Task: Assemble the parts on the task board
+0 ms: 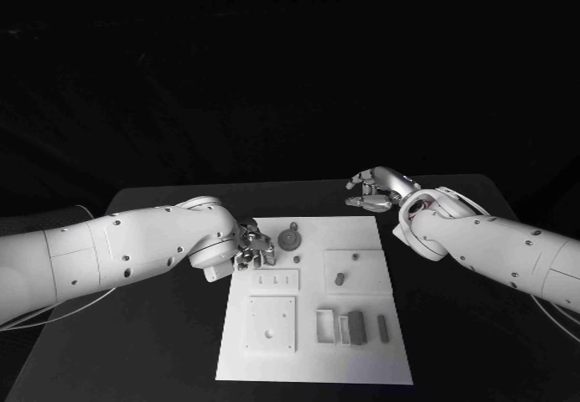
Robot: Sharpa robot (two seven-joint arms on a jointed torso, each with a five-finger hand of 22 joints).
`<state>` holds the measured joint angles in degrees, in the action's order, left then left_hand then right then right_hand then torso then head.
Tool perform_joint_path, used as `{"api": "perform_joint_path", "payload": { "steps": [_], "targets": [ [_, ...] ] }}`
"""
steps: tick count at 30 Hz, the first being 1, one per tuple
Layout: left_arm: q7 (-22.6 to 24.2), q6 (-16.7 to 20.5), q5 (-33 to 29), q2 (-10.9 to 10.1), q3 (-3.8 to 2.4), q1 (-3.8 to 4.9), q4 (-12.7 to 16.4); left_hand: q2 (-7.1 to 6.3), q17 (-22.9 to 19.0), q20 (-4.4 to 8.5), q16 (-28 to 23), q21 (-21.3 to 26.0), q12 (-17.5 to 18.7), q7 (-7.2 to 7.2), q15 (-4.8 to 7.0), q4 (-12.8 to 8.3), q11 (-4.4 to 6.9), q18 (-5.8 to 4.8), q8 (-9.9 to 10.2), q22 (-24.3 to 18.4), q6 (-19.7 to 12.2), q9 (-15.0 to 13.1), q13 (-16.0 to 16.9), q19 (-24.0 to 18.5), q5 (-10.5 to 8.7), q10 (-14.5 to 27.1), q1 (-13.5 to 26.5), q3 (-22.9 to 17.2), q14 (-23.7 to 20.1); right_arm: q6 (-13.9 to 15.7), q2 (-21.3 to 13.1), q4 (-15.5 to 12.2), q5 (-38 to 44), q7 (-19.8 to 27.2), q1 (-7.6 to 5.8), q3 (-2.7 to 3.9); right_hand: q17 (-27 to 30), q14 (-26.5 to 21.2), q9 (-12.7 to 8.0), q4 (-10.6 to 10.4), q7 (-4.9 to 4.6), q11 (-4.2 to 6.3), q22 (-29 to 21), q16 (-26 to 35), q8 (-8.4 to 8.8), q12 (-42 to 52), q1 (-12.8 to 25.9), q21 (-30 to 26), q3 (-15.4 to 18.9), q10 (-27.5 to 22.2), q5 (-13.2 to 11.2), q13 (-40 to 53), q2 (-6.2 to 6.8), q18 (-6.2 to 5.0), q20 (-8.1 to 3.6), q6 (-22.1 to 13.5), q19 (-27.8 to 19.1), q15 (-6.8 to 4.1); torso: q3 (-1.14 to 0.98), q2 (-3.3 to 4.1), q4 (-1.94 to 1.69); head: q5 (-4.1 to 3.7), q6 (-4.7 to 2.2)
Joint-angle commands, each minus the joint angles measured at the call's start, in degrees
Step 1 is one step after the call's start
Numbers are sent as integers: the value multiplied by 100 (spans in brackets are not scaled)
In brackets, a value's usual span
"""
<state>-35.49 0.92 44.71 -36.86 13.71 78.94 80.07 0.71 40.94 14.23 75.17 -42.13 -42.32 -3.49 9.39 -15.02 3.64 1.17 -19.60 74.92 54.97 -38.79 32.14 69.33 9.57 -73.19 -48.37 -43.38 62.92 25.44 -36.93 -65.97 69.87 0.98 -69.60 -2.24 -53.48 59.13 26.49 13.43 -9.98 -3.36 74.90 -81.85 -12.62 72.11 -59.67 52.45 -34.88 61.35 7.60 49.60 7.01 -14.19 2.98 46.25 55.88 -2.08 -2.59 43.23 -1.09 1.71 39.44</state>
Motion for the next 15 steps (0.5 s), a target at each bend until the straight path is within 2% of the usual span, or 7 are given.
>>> {"api": "perform_joint_path", "payload": {
  "steps": [1,5,6,7,8,15],
  "targets": [
    [-10,98,268,55,-3,-9,-35,43,-4,43,6,7,-9,66,-18,21,-28,174,15,71,904,15,-7,8,16,-27,-124,23,48,-82,-3,-32,69,50,0,3,10,-5,-7,-21,-8,-19,33,39,-34,-26,-53,-23,10,-41,37,-10,9,-81,13,16,-33,-37,4,3,-7,-8,20],
    [-23,-108,220,101,-4,-50,-76,-37,28,68,146,-80,-132,134,41,71,39,190,-15,106,1098,32,17,117,321,-165,-85,144,139,-93,6,-57,70,52,1,3,10,-7,-8,-22,-8,-19,33,39,-34,-26,-52,-23,12,-43,43,-12,9,-81,14,15,-35,-37,8,2,-9,-10,46],
    [-21,-136,201,110,-5,-62,-83,-15,35,76,180,-111,-165,151,57,71,51,191,-20,114,1130,31,28,143,429,-181,-37,233,157,-96,9,-60,70,51,1,3,10,-8,-9,-23,-9,-19,33,39,-34,-26,-50,-24,14,-43,44,-13,9,-81,15,15,-35,-37,8,4,-7,-12,52],
    [-21,-123,199,118,-5,-77,-88,49,41,79,208,-140,-194,160,62,23,57,187,-24,121,1148,26,39,152,632,-184,48,398,160,-99,11,-65,70,51,1,3,10,-8,-9,-24,-9,-19,34,39,-34,-26,-48,-24,14,-43,45,-13,10,-81,16,14,-36,-37,9,5,-5,-14,53],
    [-20,-153,199,133,-5,-94,-101,90,39,85,218,-148,-209,160,70,-14,66,188,-22,118,1156,26,44,143,659,-176,69,481,153,-103,12,-70,71,50,1,3,10,-8,-9,-24,-9,-19,34,39,-34,-26,-48,-24,15,-44,46,-13,10,-81,16,14,-36,-37,8,6,-4,-17,58],
    [5,-262,128,146,-6,-130,-131,102,38,99,268,-192,-272,192,101,-17,97,189,-41,115,1230,18,60,178,691,-216,87,592,189,-121,20,-73,71,49,1,3,11,-10,-11,-27,-9,-20,34,39,-33,-26,-45,-24,18,-45,50,-16,10,-81,18,13,-38,-36,7,4,-3,-26,74]
  ]
}}
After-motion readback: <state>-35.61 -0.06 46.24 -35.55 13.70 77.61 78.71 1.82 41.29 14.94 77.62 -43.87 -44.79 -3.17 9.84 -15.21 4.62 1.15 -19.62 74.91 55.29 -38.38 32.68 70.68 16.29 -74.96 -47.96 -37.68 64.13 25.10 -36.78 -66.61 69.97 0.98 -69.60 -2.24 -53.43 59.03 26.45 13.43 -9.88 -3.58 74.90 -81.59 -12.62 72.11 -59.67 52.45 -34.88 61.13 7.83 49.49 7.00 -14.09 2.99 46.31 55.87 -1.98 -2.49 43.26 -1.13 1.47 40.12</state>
